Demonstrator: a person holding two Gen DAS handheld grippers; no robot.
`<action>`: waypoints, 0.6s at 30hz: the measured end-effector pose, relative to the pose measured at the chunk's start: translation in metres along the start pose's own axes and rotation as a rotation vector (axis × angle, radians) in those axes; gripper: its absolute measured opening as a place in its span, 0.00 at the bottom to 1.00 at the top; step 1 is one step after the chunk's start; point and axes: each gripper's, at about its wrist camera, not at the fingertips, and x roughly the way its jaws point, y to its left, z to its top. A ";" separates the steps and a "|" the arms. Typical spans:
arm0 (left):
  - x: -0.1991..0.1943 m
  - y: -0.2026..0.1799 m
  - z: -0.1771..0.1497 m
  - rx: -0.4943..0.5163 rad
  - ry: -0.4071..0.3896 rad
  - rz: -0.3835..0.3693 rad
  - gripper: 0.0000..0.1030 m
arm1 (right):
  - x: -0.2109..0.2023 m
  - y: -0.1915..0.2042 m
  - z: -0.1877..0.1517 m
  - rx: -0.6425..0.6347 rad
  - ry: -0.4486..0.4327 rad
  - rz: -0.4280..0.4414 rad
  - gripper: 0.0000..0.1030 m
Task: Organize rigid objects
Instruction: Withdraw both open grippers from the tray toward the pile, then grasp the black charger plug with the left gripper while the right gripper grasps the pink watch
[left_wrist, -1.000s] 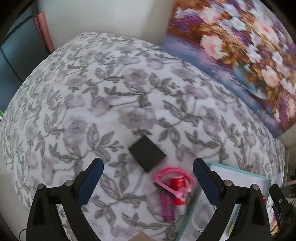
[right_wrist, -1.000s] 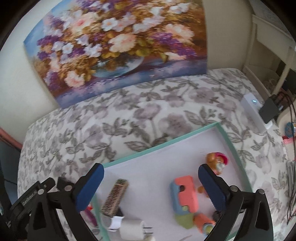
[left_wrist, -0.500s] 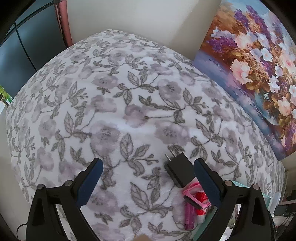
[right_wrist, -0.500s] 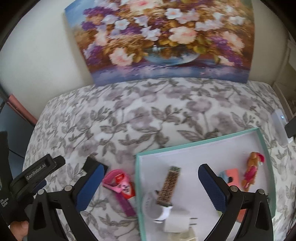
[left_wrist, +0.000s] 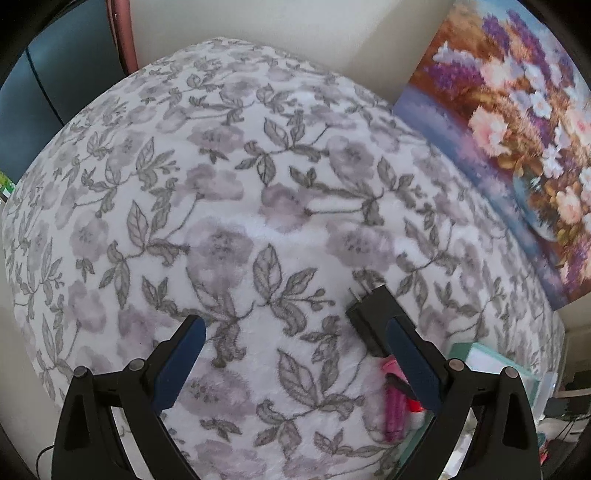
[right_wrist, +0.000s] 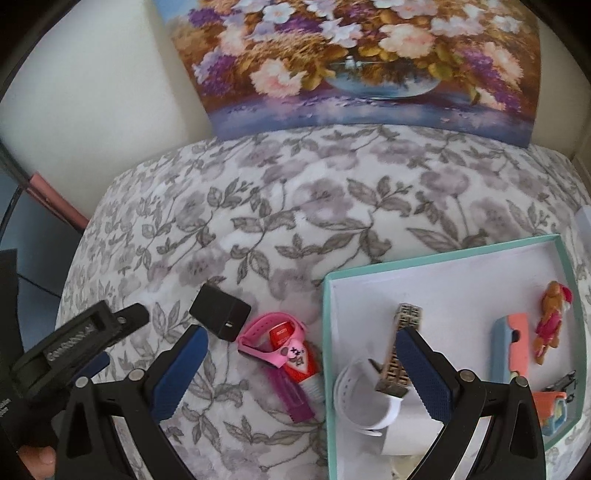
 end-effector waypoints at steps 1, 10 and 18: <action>0.004 0.001 -0.001 0.001 0.012 0.010 0.96 | 0.002 0.002 -0.001 -0.008 0.001 0.001 1.00; 0.031 0.013 0.001 -0.033 0.063 0.037 0.96 | 0.034 0.021 -0.009 -0.088 0.046 -0.020 0.89; 0.048 0.019 0.003 -0.052 0.098 0.040 0.96 | 0.048 0.033 -0.012 -0.146 0.058 -0.037 0.86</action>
